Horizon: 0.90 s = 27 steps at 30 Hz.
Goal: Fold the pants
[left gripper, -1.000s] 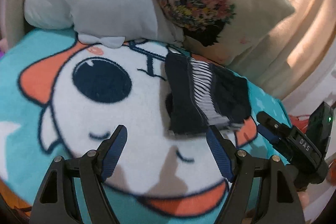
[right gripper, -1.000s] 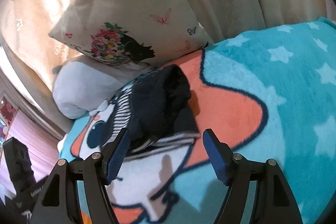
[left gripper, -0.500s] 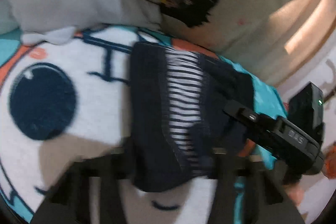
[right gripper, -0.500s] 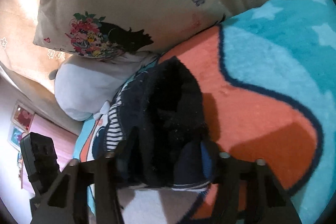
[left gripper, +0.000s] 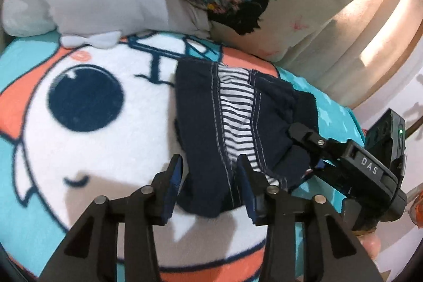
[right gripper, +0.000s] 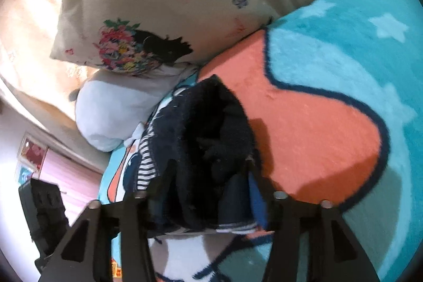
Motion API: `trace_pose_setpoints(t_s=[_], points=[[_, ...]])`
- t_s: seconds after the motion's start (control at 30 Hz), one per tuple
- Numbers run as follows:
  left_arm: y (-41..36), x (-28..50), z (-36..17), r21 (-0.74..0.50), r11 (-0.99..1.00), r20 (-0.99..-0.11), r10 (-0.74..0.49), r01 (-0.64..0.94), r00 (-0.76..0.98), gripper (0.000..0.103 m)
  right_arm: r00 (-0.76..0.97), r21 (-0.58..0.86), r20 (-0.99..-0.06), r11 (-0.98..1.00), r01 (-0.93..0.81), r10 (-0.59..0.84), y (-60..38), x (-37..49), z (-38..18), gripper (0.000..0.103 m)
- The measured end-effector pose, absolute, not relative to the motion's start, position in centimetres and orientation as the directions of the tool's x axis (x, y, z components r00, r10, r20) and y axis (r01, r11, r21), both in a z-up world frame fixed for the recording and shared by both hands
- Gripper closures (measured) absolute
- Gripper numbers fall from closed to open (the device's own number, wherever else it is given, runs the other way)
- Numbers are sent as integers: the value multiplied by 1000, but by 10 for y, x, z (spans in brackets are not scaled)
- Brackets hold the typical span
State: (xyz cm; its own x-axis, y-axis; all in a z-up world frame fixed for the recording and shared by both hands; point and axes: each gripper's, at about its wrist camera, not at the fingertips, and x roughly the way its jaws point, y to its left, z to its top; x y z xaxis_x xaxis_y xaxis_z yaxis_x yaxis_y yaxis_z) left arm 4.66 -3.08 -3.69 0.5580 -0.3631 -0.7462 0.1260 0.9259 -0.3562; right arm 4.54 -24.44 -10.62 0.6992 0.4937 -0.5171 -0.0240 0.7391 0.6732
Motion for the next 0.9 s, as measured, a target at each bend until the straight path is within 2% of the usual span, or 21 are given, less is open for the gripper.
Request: trace_pose_setpoints(t_s=[0.03, 0.1, 0.17, 0.27, 0.5, 0.9], points=[[-28, 40, -31, -329, 936, -738, -336, 122, 586, 59, 715, 670, -507, 742, -25, 482, -246, 40, -103, 41], [-21, 28, -24, -274, 956, -721, -277, 105, 636, 47, 746, 645, -495, 763, -27, 445, -249, 28, -95, 38], [-14, 12, -15, -197, 979, -688, -177, 53, 704, 38, 782, 620, -481, 784, -16, 396, -252, 13, -86, 32], [-6, -6, -8, -112, 993, -647, -47, -34, 761, 25, 822, 592, -452, 806, -15, 347, -252, -10, -72, 30], [-2, -19, -4, -8, 996, -605, 70, -94, 793, 16, 846, 489, -452, 872, -31, 284, -227, -35, -57, 27], [-1, -33, -8, -54, 997, -628, 5, -49, 778, 15, 830, 457, -482, 889, -33, 279, -209, -44, -59, 26]])
